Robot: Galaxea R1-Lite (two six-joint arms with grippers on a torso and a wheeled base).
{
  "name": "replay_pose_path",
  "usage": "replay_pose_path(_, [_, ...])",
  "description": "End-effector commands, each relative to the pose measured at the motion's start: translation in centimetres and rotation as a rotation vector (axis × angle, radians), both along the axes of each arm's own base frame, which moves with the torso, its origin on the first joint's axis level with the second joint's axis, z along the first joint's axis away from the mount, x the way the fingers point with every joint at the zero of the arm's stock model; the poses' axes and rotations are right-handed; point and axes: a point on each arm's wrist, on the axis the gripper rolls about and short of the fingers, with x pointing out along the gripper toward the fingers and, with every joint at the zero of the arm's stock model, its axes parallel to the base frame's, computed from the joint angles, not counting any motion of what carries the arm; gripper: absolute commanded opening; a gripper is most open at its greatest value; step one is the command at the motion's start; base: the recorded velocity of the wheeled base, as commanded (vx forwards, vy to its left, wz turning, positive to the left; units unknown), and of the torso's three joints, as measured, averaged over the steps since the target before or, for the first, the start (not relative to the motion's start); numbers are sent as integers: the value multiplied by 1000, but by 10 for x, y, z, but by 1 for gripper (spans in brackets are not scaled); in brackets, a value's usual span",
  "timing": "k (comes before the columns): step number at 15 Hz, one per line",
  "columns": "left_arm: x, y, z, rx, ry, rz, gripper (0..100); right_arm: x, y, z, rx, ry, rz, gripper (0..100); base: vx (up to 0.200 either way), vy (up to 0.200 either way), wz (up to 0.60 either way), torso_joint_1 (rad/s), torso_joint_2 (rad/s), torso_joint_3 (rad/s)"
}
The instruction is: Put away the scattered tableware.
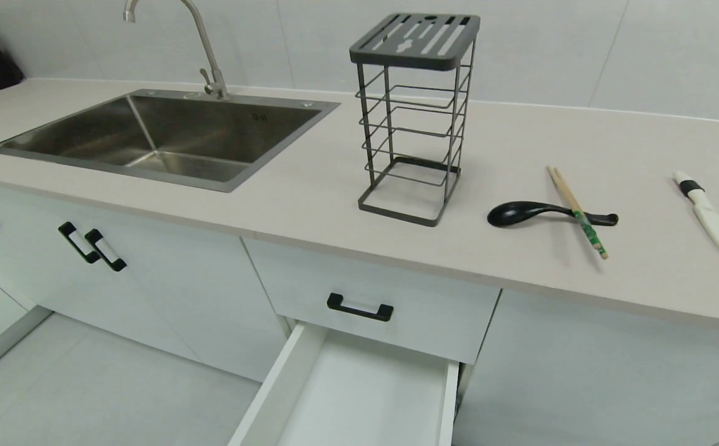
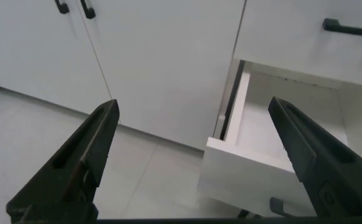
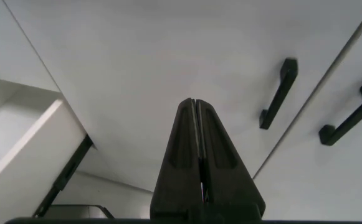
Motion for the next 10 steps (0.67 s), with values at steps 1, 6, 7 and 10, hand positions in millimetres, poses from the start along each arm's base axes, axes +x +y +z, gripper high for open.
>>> replay_pose_path(1, [0,0,0,0,0,1,100,0,0,0,0,2,1,0,0,0,0,61,-466,-222])
replay_pose_path(6, [0,0,0,0,0,1,100,0,0,0,-2,2,0,0,0,0,0,278,-490,-230])
replay_pose_path(7, [0,0,0,0,0,1,100,0,0,0,-2,2,0,0,0,0,0,330,-491,-237])
replay_pose_path(10, [0,0,0,-2,-1,1,100,0,0,0,-2,2,0,0,0,0,0,279,-505,-248])
